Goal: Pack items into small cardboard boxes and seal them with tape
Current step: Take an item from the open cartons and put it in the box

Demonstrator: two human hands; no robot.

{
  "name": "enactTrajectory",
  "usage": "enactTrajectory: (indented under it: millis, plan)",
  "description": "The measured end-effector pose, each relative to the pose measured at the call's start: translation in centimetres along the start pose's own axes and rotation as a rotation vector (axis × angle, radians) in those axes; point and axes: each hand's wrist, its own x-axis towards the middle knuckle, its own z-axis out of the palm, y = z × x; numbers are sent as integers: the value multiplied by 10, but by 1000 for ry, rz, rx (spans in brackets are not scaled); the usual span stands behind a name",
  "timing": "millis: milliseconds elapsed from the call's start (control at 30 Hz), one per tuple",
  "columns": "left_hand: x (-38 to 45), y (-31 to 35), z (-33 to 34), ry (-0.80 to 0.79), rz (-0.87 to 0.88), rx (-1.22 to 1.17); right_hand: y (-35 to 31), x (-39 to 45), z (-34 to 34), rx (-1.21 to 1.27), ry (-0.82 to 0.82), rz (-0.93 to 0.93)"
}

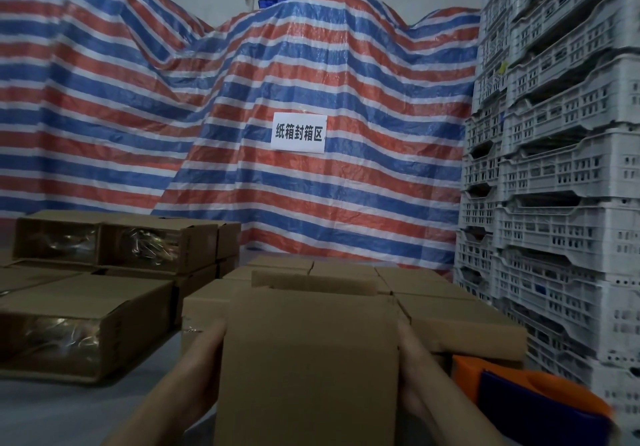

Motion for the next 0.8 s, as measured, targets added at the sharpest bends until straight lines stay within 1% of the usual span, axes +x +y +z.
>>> enactTrajectory:
  millis: [67,133,200,333,467,567,667,733,800]
  plan:
    - [0,1,3,26,42,42,-1,-3,2,6,9,2]
    - [1,4,6,84,95,104,-1,-4,2,18,-18,-7]
    - [0,7,4,99,72,133,0,-3,0,30,-60,-23]
    - [-5,14,-4,-25,27,199,2,-1,-1,49,-83,-44]
    - [-3,19,-1,15,-34,196,5,4,-4,85,-85,-21]
    - [2,18,4,128,-47,240,7,9,-5,89,-96,13]
    - [-1,18,7,148,-82,219,9,11,-5,122,-72,46]
    - [-2,18,8,155,-84,211,11,11,-7,150,-67,15]
    - [-5,19,9,150,-84,207,9,9,-9,150,-108,-11]
